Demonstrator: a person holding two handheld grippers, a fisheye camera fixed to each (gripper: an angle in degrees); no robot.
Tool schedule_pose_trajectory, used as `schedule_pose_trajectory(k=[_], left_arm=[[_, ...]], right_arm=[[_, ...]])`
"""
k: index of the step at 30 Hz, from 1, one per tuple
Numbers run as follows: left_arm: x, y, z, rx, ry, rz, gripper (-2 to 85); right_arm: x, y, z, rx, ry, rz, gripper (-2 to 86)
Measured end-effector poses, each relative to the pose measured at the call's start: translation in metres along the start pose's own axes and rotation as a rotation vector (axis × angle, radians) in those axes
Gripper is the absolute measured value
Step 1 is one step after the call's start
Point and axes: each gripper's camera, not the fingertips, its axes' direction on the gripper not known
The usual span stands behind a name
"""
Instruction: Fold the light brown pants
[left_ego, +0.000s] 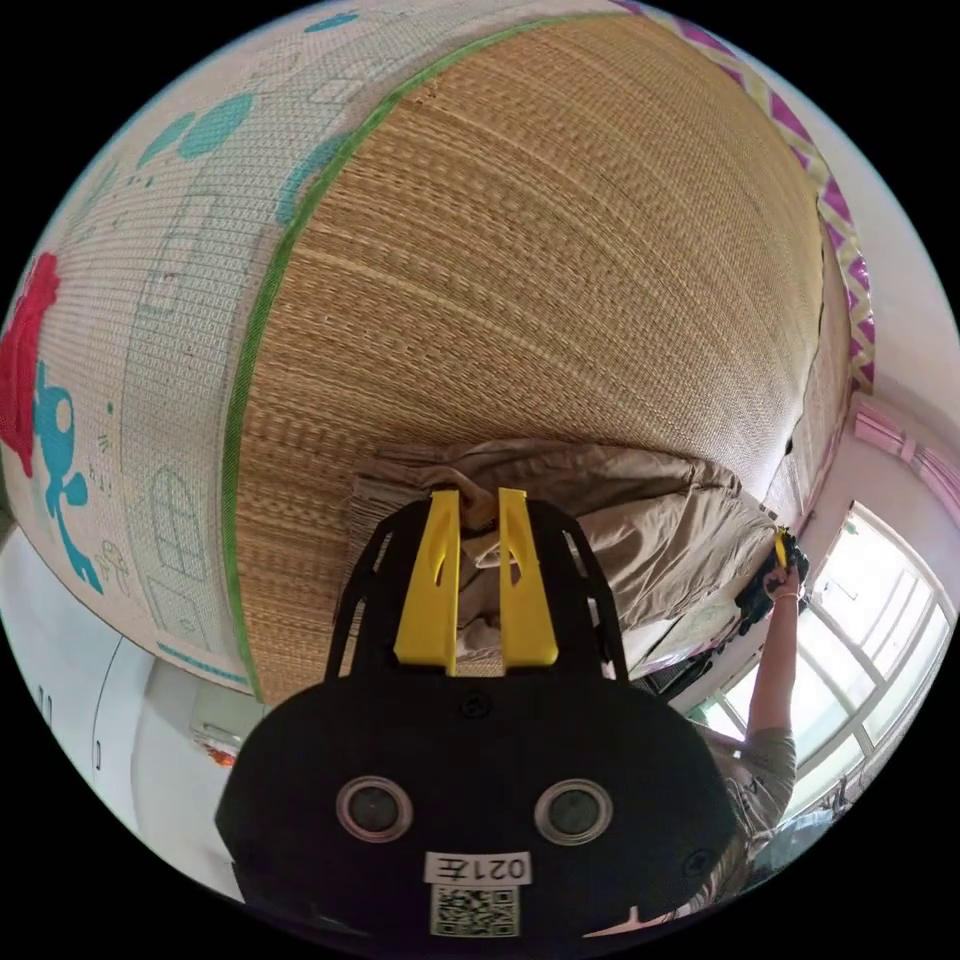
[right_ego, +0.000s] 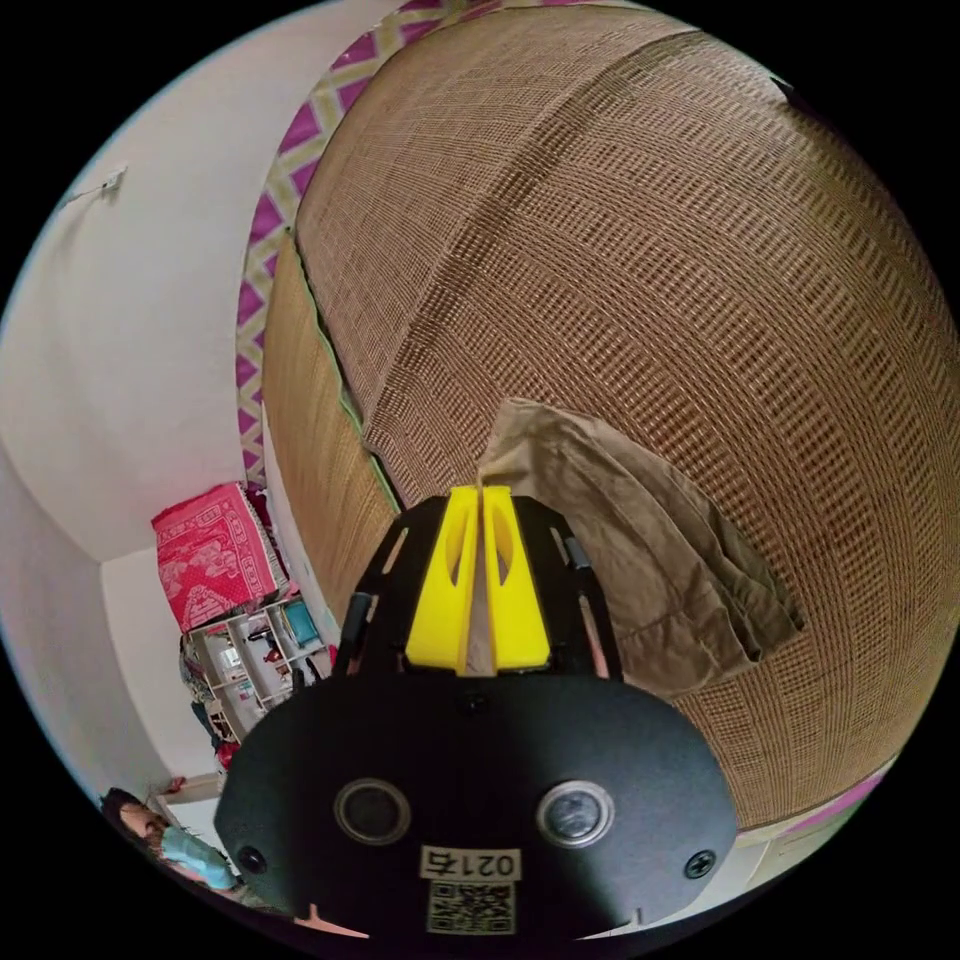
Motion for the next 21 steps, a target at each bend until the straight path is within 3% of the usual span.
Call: schedule_pose_trajectory(k=[4,6,10,12,15,18,21], left_arm=[[-0.029,0.014,0.000,0.086,0.145,0.035,7.0],[-0.056,0.039,0.000,0.216,0.267,0.005,7.0],[-0.078,0.097,-0.012,0.542,0.305,-0.071,1.9],[-0.056,0.121,-0.007,0.645,0.368,0.063,-0.2],[0.024,0.116,0.034,0.468,0.398,0.395,-0.5],[0.104,0.114,0.083,0.361,0.311,0.607,-0.1],[0.124,0.092,0.125,0.349,0.144,0.531,-0.6]], right_arm=[[0.014,0.014,-0.021,0.070,-0.011,-0.074,5.7],[0.021,0.030,-0.040,0.133,-0.032,-0.091,5.7],[0.020,0.073,-0.041,0.123,-0.064,-0.206,3.7],[0.008,0.092,-0.021,0.079,-0.076,-0.287,2.1],[-0.029,0.130,0.032,-0.025,-0.059,-0.474,0.3],[-0.071,0.174,0.097,-0.120,0.009,-0.661,-0.4],[-0.082,0.203,0.160,-0.181,0.171,-0.696,-0.6]])
